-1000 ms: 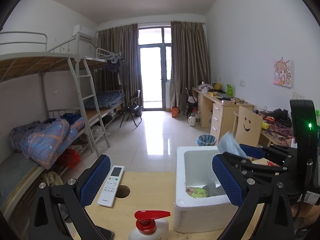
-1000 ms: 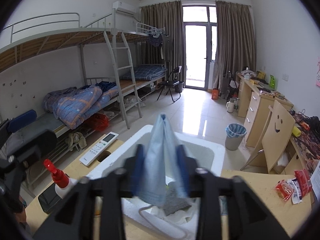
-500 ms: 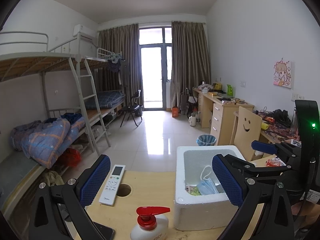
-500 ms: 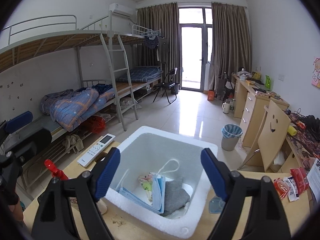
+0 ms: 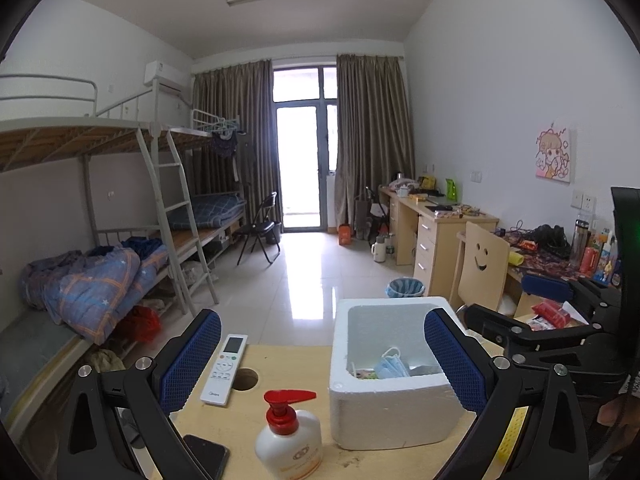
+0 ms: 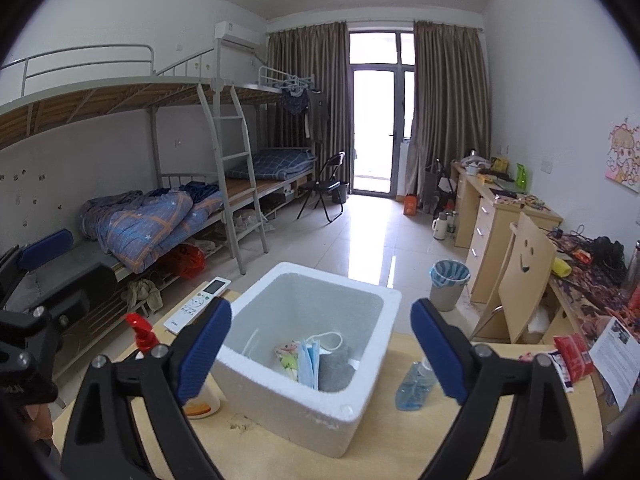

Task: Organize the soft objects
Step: 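Move both tools back toward the yellow sponge on the table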

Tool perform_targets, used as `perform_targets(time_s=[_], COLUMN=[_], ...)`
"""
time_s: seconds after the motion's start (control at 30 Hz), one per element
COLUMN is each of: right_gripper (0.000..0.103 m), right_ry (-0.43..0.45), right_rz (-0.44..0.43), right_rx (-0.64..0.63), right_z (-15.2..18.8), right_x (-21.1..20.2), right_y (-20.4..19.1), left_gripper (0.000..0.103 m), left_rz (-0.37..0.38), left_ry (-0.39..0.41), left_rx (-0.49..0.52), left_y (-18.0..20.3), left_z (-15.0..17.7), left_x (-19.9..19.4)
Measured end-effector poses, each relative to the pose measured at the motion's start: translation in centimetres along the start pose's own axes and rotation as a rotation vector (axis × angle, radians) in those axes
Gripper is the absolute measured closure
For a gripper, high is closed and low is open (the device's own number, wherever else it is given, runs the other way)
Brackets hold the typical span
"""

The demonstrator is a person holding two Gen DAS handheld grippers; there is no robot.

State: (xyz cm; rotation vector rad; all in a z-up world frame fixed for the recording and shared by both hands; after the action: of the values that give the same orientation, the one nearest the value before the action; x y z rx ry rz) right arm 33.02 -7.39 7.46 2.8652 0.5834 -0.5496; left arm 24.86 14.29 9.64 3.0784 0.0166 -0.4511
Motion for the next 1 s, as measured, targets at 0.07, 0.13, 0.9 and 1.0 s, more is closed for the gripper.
perform_targets(time_s=[0.07, 0.13, 0.9, 1.0], right_gripper=[0.007, 0.003, 0.0, 0.0], right_ry=[0.005, 0.015, 0.108, 0.122], right_rz=[0.006, 0.018, 0.06, 0.066], right_rx=[0.003, 0.001, 0.0, 0.007], right_z=[0.0, 0.0, 1.9, 2.2], right_x=[-0.8, -1.8, -11.4, -12.5], right_y=[0.1, 0.4, 2.4, 2.5], left_gripper=[0.001, 0.001, 0.001, 0.001], left_rz=[0.003, 0.002, 0.042, 0.051], left_ry=[-0.001, 0.004, 0.058, 0.071], left_rx=[0.005, 0.011, 0.066, 0.074], left_y=[0.3, 0.7, 4.4, 4.9], left_z=[-0.1, -0.2, 0.3, 0.5], left_x=[-0.5, -1.2, -9.2, -10.2])
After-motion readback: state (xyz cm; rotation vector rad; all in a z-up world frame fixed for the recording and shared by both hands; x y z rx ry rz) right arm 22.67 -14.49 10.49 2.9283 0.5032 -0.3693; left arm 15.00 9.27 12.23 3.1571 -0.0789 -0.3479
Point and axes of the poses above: each gripper's, at about its wrist camera, not at the fingertips, and x roughly the way its jaws point, y to its right, z to its underside, the point moved 4 cm from there along x, roughly the way its jaws point, and after that the axes turned 13 degrees about z, right-handed, at the moved point
